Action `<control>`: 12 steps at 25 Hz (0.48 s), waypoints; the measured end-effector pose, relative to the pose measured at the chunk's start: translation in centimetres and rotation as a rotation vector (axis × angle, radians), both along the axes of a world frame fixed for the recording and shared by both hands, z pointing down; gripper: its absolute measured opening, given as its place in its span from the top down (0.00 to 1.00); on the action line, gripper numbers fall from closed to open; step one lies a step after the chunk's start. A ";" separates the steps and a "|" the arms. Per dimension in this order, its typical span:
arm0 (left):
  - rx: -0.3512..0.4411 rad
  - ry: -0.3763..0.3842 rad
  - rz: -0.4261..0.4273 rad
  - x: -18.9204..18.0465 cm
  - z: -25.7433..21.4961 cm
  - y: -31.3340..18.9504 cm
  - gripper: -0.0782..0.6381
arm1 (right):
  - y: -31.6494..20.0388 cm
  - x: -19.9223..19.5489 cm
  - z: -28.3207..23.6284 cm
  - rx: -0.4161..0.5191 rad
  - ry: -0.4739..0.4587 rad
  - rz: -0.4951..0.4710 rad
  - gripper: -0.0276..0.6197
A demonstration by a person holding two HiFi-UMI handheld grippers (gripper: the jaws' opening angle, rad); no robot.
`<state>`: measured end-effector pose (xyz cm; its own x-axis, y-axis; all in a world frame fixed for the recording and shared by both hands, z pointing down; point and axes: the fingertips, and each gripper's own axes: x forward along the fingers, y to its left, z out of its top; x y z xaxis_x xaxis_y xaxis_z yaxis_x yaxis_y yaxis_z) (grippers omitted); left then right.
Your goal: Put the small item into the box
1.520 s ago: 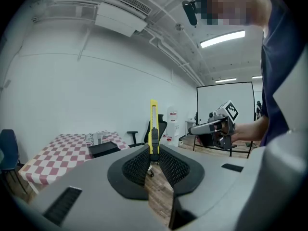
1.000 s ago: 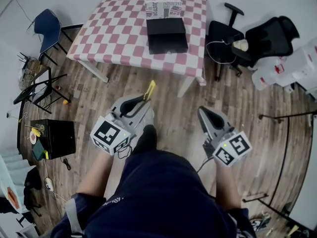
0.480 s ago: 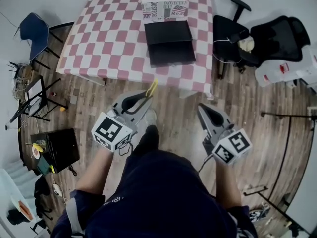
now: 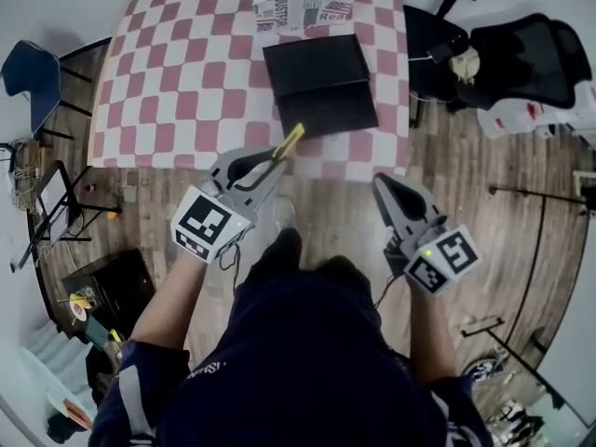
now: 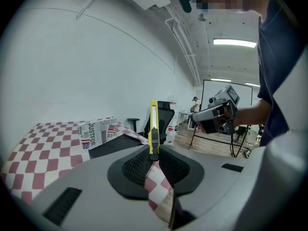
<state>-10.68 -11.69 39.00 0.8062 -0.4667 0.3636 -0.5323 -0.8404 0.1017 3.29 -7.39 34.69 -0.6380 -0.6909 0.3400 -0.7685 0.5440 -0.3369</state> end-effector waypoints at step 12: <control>-0.053 -0.238 0.130 4.7 8.4 -7.0 0.78 | -3.8 3.0 4.6 -0.100 -0.007 0.031 0.95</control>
<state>-5.94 -18.65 47.40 0.7471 -0.3405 0.5708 -0.4348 -0.8999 0.0322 6.29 -11.14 39.24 -0.6196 -0.6730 0.4039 -0.7818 0.4836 -0.3936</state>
